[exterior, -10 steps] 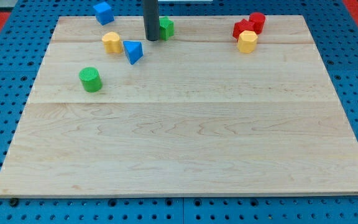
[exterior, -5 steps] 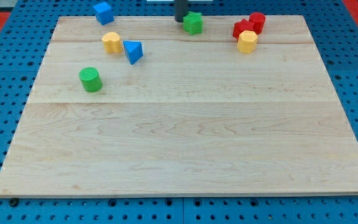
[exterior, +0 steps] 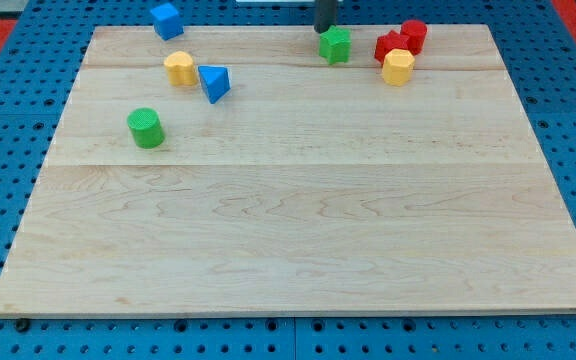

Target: Bring the green star at the center of the board

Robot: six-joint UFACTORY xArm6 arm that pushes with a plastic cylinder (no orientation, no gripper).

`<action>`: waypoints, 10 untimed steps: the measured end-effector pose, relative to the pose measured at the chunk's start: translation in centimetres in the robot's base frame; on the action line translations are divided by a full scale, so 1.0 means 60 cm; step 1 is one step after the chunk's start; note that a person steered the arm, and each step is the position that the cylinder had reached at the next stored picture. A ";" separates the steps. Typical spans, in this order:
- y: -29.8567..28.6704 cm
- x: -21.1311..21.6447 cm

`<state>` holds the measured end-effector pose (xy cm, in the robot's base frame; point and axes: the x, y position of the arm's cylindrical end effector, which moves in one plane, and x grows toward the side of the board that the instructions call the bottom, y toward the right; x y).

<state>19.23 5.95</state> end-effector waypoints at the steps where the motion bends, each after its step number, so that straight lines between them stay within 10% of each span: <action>1: 0.005 0.003; 6: 0.004 0.087; 10: 0.166 0.330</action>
